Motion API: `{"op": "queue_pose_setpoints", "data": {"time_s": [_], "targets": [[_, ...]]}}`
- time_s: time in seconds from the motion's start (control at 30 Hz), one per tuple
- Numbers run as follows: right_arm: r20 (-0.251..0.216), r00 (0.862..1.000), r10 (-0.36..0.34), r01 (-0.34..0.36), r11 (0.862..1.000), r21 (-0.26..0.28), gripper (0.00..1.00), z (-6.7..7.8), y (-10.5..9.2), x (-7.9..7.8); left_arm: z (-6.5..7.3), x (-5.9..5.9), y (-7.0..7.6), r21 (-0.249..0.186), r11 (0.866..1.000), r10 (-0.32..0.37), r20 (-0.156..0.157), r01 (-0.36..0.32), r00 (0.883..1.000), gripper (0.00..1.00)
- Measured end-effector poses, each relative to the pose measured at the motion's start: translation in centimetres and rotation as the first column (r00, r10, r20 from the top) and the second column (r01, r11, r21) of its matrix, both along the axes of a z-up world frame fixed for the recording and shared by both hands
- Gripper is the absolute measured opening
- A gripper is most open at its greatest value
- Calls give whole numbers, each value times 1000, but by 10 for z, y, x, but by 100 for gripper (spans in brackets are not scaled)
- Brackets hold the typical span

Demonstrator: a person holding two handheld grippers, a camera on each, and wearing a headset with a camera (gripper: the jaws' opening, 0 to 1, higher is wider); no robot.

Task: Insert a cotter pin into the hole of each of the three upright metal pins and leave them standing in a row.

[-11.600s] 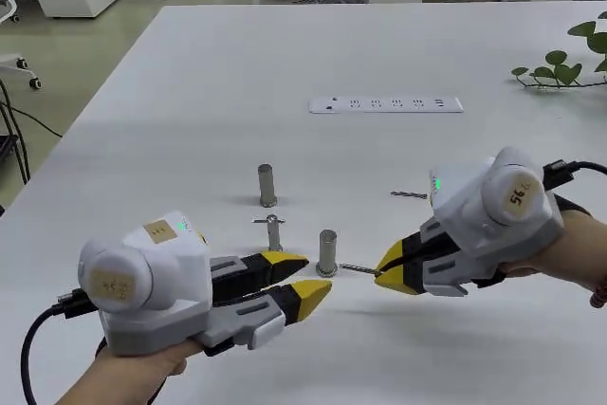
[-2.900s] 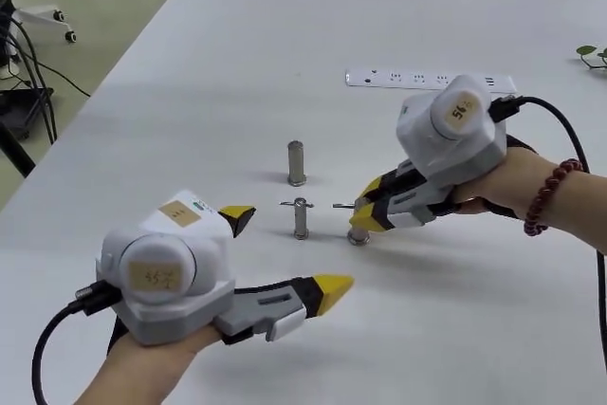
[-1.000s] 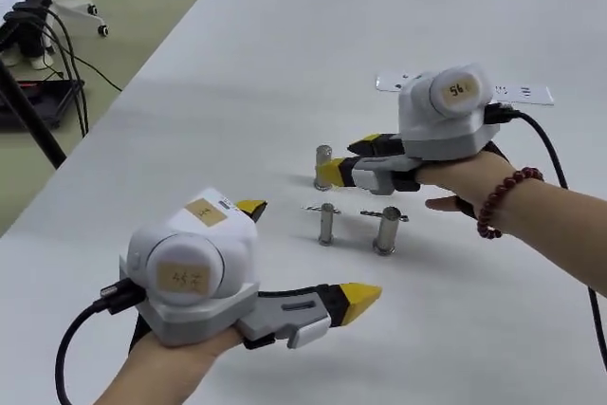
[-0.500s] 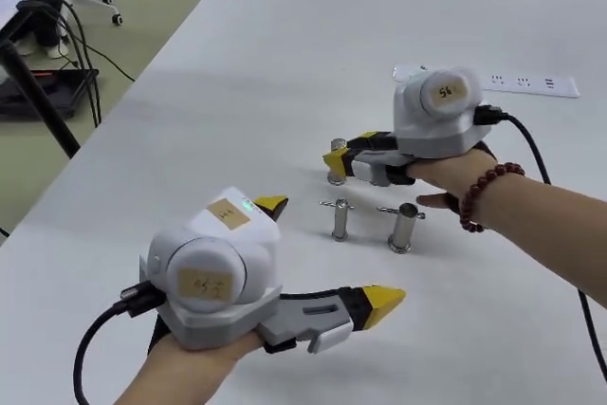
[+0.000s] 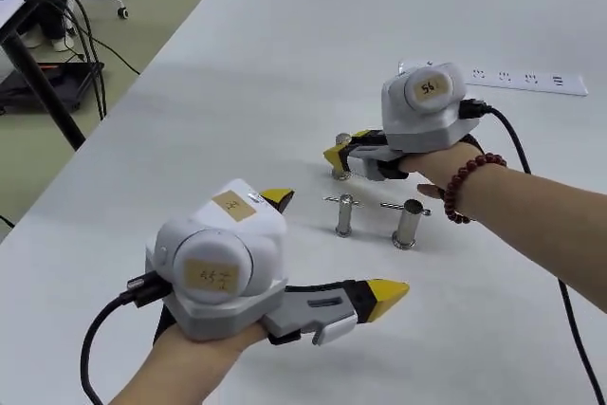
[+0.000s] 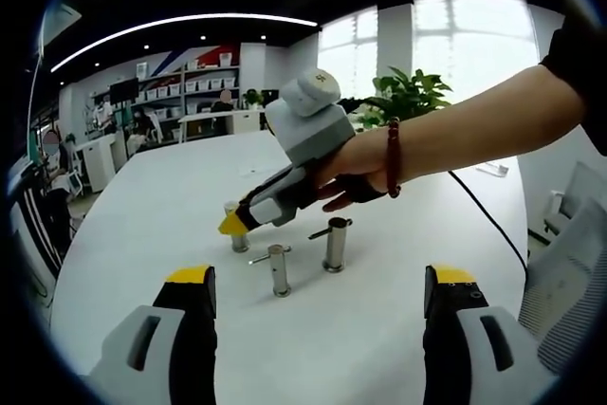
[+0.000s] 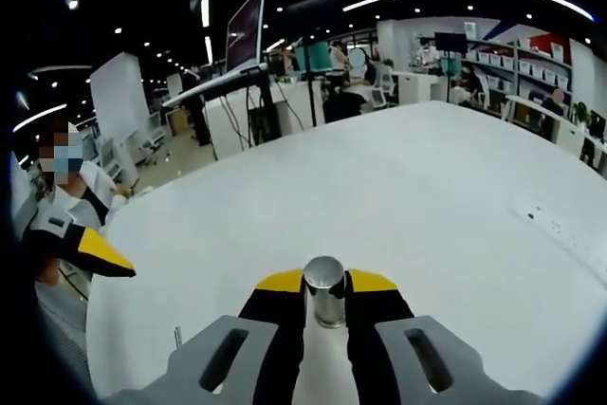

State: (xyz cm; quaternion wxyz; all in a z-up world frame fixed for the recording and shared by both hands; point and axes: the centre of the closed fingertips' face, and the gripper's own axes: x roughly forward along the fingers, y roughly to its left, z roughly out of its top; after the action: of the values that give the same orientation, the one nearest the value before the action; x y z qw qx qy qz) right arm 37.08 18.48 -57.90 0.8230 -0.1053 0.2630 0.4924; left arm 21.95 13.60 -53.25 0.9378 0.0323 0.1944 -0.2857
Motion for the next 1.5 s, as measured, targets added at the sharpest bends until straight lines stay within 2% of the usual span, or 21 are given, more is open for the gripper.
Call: {"op": "queue_pose_setpoints", "data": {"time_s": [0.1,0.17,0.43,0.53,0.6,0.7,0.93,1.2,1.43,1.5], "targets": [[-4,1000,13,-13,1000,-9,10,-1,-1,0,1,1,1,-3,1000,5,4,-5,1000,90],[22,999,30,-30,999,-27,9,-1,-2,1,1,1,2,-6,1000,7,3,-7,1000,90],[50,998,44,-42,998,-44,8,0,-6,0,1,1,1,-7,1000,6,-1,-6,1000,90],[51,998,45,-43,999,-34,8,4,-8,1,1,1,2,-9,1000,8,-3,-8,1000,90],[33,999,35,-35,999,-12,8,7,-10,2,0,1,2,-10,1000,10,-6,-10,1000,90],[37,999,32,-31,999,-15,8,11,-15,0,1,2,2,-8,1000,11,-3,-11,1000,90],[35,999,9,-8,1000,-26,8,13,-38,0,3,2,5,-7,1000,21,2,-21,1000,90],[29,999,-45,47,998,-40,8,18,-74,-1,2,2,6,14,1000,13,1,-13,1000,90],[31,995,-95,96,994,-48,8,18,-109,-1,4,3,7,16,1000,16,9,-16,1000,90],[34,994,-105,107,993,-52,8,19,-117,-5,4,3,7,15,1000,15,10,-15,1000,90]]}}
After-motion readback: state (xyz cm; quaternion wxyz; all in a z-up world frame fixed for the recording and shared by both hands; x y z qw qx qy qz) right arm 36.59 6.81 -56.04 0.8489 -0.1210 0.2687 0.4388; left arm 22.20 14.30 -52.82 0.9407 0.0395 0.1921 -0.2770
